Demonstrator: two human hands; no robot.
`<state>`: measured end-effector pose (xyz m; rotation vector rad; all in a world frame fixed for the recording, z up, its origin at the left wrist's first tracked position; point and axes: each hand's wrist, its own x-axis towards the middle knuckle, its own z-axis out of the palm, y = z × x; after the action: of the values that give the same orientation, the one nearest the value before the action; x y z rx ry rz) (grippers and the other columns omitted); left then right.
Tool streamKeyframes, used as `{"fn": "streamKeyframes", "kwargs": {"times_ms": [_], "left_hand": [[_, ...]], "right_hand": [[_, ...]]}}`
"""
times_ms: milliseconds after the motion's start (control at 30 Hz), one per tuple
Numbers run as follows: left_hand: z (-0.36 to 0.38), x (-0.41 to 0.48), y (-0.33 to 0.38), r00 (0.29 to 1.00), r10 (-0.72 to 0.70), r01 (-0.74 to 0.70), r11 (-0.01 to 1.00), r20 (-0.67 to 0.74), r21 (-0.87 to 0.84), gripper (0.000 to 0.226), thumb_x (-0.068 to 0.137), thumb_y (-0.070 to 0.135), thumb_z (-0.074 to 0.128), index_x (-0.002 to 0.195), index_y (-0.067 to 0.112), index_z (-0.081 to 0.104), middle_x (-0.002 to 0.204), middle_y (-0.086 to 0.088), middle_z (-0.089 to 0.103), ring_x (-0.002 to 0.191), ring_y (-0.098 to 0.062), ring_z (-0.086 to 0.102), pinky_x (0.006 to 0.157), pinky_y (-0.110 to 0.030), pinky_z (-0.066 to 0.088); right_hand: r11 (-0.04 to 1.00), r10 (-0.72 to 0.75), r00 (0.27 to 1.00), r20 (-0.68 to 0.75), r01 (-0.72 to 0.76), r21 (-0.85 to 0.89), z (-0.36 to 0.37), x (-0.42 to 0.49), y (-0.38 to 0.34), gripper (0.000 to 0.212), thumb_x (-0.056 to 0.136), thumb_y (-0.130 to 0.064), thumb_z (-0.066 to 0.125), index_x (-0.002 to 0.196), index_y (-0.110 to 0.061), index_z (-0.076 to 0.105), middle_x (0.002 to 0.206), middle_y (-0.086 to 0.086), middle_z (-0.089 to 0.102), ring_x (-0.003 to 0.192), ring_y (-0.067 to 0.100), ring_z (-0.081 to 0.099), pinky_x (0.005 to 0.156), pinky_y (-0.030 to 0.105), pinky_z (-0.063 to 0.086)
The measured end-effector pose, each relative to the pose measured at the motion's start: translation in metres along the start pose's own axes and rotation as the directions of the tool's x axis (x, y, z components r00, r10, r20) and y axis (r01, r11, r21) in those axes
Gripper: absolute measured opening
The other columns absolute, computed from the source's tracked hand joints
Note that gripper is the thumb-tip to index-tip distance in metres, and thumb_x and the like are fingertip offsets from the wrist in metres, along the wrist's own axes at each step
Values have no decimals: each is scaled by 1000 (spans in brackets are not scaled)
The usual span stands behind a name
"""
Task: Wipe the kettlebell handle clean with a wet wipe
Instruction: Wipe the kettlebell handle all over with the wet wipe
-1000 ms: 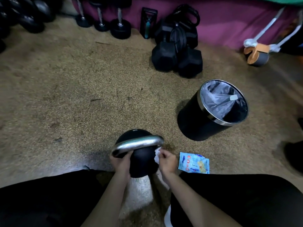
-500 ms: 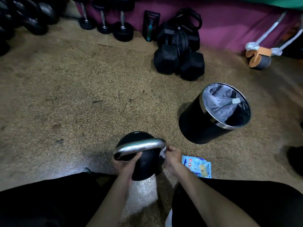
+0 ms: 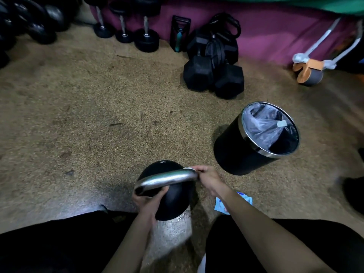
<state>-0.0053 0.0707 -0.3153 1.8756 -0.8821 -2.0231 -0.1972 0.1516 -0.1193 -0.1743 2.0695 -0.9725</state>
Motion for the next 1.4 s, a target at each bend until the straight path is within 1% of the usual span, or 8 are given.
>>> {"fn": "streamKeyframes", "kwargs": {"times_ms": [300, 567, 700, 800, 900, 1100, 1267, 1400], "left_hand": [[-1, 20, -13, 998, 24, -22, 998, -53, 51, 139, 25, 70, 107, 145, 30, 51, 139, 1, 71, 119, -20, 74, 110, -50, 58], [5, -46, 28, 995, 84, -82, 996, -62, 28, 159, 13, 71, 105, 148, 29, 33, 147, -8, 63, 128, -28, 69, 114, -55, 54], [8, -66, 44, 993, 93, -86, 992, -75, 90, 130, 54, 34, 111, 156, 9, 34, 156, -18, 55, 138, -34, 61, 121, -49, 47], [5, -64, 46, 996, 84, -84, 989, 3, 124, 143, 42, 67, 102, 158, 4, 46, 157, -16, 57, 140, -32, 60, 120, -41, 47], [4, -63, 45, 991, 112, -102, 987, -76, 128, 128, 64, 40, 104, 164, -1, 33, 166, -18, 45, 152, -31, 48, 125, -36, 34], [6, -75, 48, 988, 134, -122, 982, -76, 145, 141, 52, 37, 109, 163, 2, 29, 165, -22, 44, 151, -32, 48, 127, -38, 34], [9, -80, 56, 993, 112, -115, 988, 30, 107, 165, 34, 62, 108, 164, -3, 30, 164, -23, 45, 148, -35, 51, 119, -41, 42], [9, -76, 51, 983, 177, -174, 983, -54, 66, 134, 55, 30, 110, 160, 4, 33, 163, -19, 47, 148, -33, 51, 127, -42, 38]], "right_hand": [[980, 8, 997, 76, 8, -200, -8, 5, -19, 24, 88, 5, 53, 99, -4, 71, 52, -5, 59, 43, 4, 47, 34, 10, 34], [962, -23, 970, 242, 87, -258, -33, 13, -28, 20, 83, 2, 63, 98, -7, 73, 65, -5, 68, 57, 3, 57, 54, 15, 44], [924, 19, 977, 213, 65, -377, -29, 16, -28, 27, 80, 8, 57, 99, -5, 73, 49, -10, 63, 43, 0, 52, 48, 16, 44], [876, -5, 968, 252, 125, -465, -13, 17, -41, 36, 79, 11, 53, 99, -11, 74, 62, -4, 66, 53, 6, 55, 48, 12, 45], [831, -5, 940, 342, 194, -521, -16, 19, -51, 37, 79, 8, 55, 98, -17, 75, 73, 0, 72, 61, 6, 60, 66, 21, 53], [815, -15, 944, 329, 202, -543, -42, 20, -48, 45, 74, 5, 54, 73, -34, 76, 61, -8, 68, 59, 4, 56, 63, 20, 46], [747, -27, 945, 327, 236, -621, -16, 13, -57, 37, 78, 9, 51, 97, -12, 75, 80, 7, 74, 62, 10, 56, 54, 16, 42], [785, -63, 943, 328, 250, -566, -20, 7, -55, 38, 77, 9, 55, 99, -15, 75, 70, -4, 72, 64, 11, 55, 62, 20, 44]]}}
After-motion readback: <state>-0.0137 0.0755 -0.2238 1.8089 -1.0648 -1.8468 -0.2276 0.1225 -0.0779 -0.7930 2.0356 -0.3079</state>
